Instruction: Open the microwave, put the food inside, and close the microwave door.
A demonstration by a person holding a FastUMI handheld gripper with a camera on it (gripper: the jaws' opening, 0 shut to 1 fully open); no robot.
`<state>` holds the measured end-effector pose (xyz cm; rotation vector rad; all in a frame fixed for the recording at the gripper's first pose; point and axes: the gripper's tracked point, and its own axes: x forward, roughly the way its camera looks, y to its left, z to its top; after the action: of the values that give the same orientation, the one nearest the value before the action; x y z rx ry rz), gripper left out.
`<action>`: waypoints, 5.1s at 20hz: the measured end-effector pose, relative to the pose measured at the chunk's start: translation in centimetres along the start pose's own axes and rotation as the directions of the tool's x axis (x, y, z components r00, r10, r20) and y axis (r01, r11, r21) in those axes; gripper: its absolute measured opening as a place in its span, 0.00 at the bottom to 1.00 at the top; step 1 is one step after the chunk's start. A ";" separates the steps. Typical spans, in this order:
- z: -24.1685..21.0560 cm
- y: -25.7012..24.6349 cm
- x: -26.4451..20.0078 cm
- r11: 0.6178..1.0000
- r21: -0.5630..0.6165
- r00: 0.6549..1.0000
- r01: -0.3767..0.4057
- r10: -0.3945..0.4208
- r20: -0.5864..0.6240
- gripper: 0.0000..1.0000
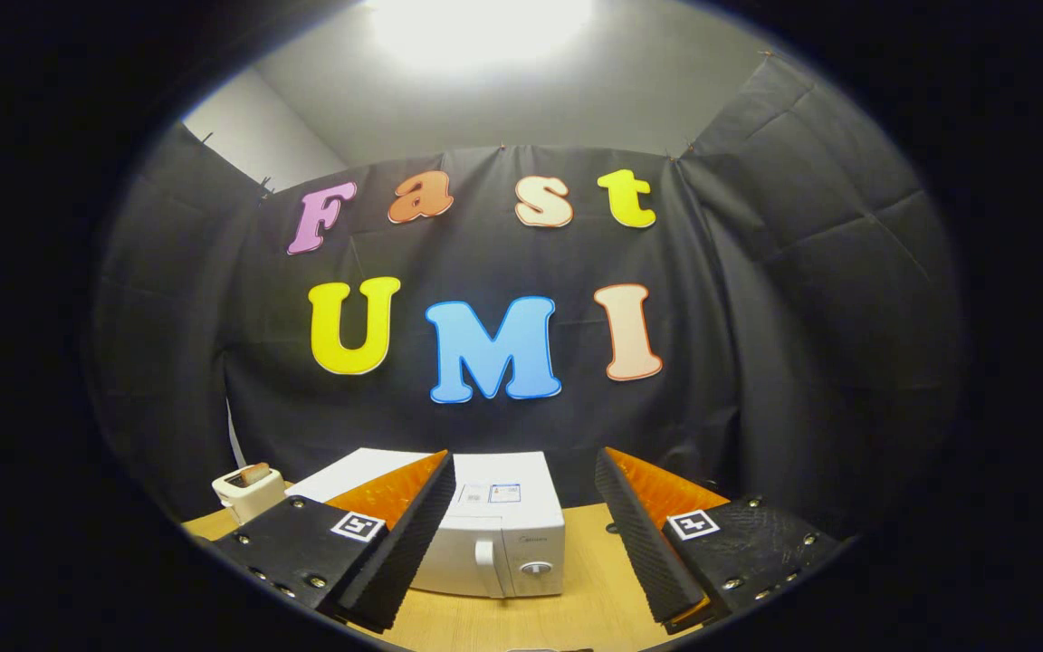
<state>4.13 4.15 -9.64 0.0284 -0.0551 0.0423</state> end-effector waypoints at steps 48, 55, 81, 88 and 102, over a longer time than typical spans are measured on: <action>-23.5 8.5 -2.3 0.989 -0.072 0.950 -0.129 0.103 -0.296 0.24; -21.8 11.5 -8.5 0.933 -0.131 0.895 -0.336 0.273 -0.352 0.42; -21.8 36.1 -23.2 0.678 0.000 0.621 -0.735 0.672 -0.403 0.42; -21.3 41.4 -23.8 0.566 0.081 0.499 -0.820 0.778 -0.381 0.42; -7.4 22.3 -15.3 0.752 0.034 0.714 -0.659 0.638 -0.288 0.53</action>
<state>-11.73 26.02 -17.31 -0.0724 0.2281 0.7620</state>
